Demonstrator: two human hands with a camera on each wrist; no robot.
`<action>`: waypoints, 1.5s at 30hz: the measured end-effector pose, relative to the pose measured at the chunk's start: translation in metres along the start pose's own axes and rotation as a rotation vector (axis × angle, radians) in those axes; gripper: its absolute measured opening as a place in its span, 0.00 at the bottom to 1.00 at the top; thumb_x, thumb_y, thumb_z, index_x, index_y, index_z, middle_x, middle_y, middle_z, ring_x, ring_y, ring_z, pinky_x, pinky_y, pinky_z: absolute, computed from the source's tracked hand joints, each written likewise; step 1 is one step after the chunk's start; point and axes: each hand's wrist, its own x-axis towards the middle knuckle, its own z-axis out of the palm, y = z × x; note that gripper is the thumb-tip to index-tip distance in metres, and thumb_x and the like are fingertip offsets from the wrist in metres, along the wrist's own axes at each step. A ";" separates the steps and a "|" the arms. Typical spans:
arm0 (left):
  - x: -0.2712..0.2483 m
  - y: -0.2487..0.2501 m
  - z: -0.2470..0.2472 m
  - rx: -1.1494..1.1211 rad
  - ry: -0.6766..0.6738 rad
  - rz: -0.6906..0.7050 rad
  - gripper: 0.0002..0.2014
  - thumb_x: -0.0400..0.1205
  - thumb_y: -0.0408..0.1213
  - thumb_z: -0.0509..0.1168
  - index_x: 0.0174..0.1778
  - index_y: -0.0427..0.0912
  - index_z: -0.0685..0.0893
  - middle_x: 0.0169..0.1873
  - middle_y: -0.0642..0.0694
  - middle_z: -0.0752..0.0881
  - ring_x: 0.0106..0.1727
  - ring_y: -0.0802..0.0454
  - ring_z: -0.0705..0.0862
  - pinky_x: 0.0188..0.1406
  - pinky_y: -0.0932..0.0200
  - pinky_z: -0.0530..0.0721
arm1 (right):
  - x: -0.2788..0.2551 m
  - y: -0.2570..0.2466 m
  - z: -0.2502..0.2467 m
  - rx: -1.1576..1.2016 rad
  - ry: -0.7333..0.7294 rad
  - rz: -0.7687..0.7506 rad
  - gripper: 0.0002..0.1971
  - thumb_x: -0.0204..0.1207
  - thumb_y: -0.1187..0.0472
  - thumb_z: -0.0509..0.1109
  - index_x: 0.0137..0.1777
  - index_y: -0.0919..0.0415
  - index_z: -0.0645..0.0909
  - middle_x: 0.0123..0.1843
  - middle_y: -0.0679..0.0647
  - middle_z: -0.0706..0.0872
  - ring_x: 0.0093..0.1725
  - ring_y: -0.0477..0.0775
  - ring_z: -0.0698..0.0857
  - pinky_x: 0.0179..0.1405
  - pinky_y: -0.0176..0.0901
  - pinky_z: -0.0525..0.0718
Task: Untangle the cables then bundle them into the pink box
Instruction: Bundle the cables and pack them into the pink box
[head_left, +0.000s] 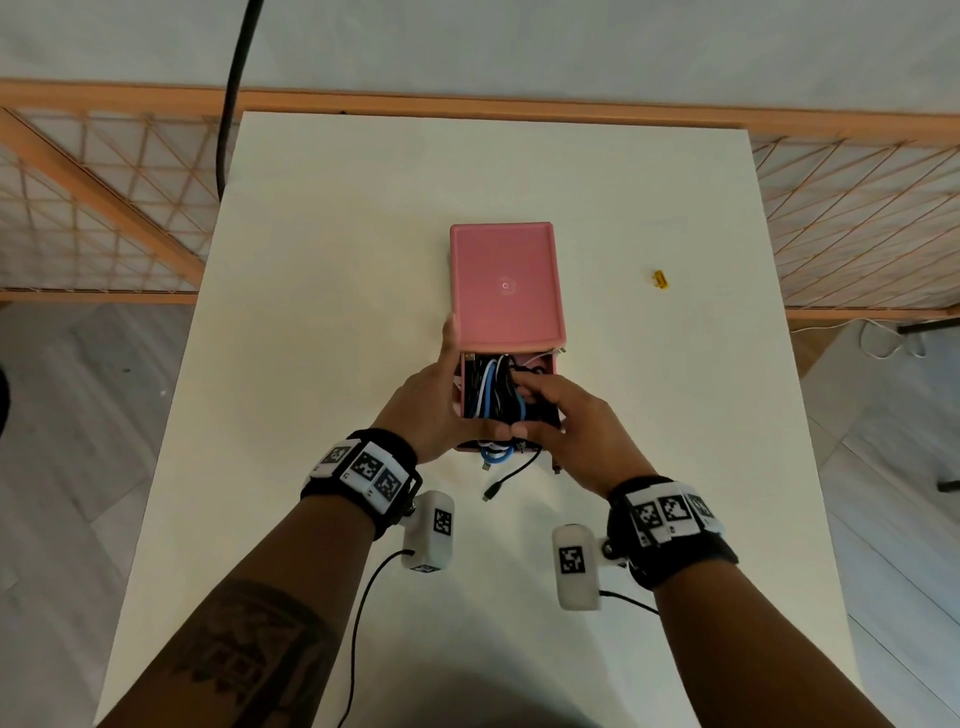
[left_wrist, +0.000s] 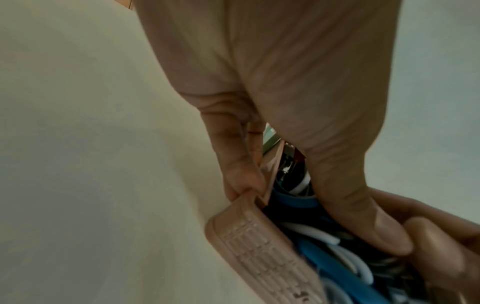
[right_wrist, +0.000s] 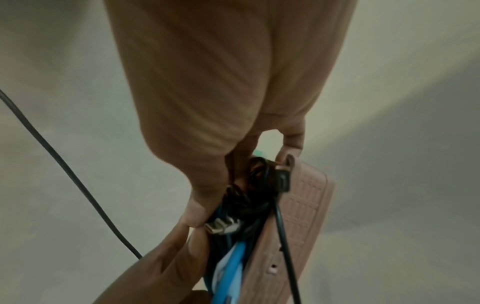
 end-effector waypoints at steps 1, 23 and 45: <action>0.000 0.000 0.000 0.006 0.000 -0.008 0.73 0.71 0.58 0.83 0.88 0.55 0.24 0.54 0.56 0.82 0.49 0.54 0.85 0.48 0.62 0.81 | 0.001 0.001 0.000 0.031 0.014 0.017 0.28 0.78 0.64 0.78 0.78 0.48 0.80 0.60 0.33 0.86 0.58 0.26 0.83 0.60 0.34 0.86; -0.001 0.007 0.009 0.046 0.118 -0.133 0.70 0.71 0.54 0.84 0.91 0.57 0.31 0.30 0.57 0.80 0.29 0.59 0.82 0.29 0.68 0.77 | 0.013 -0.003 -0.003 -0.114 -0.116 0.063 0.36 0.69 0.68 0.81 0.76 0.47 0.76 0.63 0.44 0.87 0.50 0.45 0.88 0.35 0.39 0.88; 0.025 0.013 -0.002 0.258 0.184 -0.081 0.59 0.75 0.67 0.74 0.92 0.60 0.42 0.93 0.53 0.36 0.90 0.38 0.55 0.71 0.34 0.81 | 0.007 0.005 0.016 -0.353 -0.025 -0.063 0.27 0.76 0.69 0.76 0.75 0.51 0.81 0.67 0.48 0.84 0.60 0.46 0.84 0.61 0.33 0.81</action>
